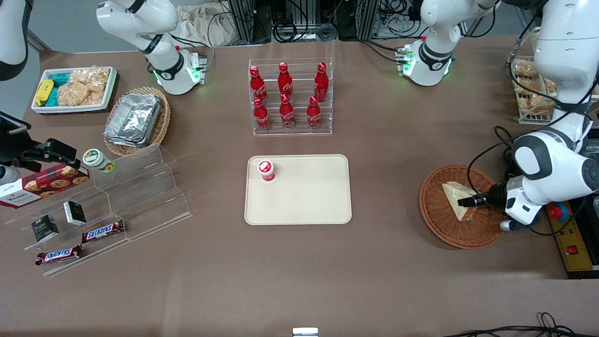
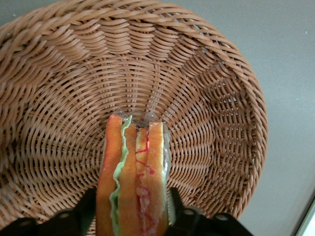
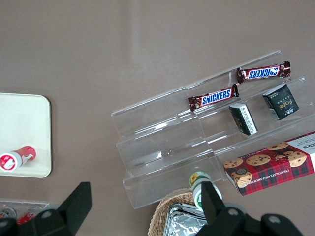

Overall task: Place sandwich from basket to tray
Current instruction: 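Lift the sandwich up out of the basket with the left gripper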

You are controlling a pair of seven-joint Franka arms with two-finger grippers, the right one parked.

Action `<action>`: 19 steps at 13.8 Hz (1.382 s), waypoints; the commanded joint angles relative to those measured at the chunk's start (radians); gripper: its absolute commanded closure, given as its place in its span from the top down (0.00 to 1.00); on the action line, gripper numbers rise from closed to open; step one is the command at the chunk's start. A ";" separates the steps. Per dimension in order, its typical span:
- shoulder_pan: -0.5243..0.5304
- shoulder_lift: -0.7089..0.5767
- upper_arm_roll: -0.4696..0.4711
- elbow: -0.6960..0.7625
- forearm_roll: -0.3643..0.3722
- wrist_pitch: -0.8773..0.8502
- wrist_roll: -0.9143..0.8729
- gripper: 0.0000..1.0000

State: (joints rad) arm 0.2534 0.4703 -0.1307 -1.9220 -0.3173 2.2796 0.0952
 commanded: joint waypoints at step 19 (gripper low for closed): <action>-0.389 -0.124 -0.017 0.664 0.202 -0.864 -0.642 0.33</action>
State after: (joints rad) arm -0.0612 0.3201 -0.1562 -1.3030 -0.1271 1.4418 -0.4555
